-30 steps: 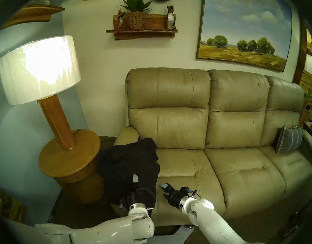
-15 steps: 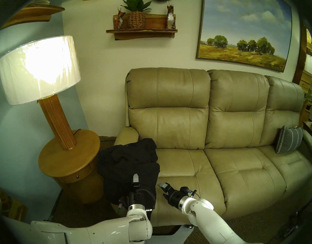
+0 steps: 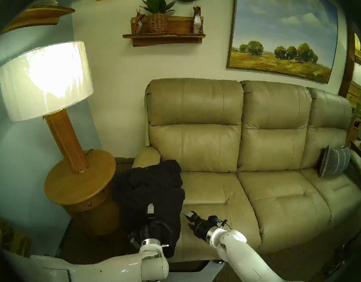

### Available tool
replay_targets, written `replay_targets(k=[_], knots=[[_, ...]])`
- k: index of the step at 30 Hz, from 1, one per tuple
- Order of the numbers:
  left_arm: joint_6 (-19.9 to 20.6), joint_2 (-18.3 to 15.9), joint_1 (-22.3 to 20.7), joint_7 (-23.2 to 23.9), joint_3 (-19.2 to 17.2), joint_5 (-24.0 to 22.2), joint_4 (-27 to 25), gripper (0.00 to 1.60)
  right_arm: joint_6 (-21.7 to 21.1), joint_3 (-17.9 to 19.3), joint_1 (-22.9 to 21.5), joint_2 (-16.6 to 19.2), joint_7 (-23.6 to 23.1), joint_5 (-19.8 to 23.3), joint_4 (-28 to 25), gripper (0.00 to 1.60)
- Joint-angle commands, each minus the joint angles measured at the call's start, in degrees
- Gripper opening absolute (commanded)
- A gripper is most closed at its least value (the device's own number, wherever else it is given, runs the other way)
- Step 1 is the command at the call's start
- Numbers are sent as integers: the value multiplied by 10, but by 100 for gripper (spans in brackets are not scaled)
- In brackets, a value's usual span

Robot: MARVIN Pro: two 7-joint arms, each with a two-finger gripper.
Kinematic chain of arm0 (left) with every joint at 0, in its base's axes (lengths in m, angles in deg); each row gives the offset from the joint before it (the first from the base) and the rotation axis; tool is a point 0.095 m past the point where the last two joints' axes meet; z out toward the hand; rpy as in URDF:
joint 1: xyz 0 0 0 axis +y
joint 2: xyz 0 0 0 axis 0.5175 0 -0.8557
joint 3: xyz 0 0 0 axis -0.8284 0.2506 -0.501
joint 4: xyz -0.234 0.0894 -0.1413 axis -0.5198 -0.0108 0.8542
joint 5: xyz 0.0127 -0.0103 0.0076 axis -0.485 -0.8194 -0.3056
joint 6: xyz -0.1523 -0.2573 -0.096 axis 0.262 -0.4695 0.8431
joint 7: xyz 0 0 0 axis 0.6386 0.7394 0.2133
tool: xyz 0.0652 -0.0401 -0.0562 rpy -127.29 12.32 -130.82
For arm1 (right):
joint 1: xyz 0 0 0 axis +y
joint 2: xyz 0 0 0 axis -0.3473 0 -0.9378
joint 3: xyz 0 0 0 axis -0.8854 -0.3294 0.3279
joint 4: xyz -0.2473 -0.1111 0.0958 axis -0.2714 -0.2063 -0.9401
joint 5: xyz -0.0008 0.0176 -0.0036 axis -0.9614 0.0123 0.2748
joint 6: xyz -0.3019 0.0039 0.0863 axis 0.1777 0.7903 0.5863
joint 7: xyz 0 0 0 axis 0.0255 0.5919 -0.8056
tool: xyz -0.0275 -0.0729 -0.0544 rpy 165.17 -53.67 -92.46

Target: Drape jacket on sofa arm

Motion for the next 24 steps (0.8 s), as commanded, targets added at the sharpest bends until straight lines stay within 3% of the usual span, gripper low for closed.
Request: replay_targets(k=[1,24], knots=[[1,-25,26,9,-19,2,-6,160,0,-1,-4,-3,-4,0,-7,160],[1,-55,104,9,-103,2,-9,160,5,-1,-4,-5,-4,0,-6,160]])
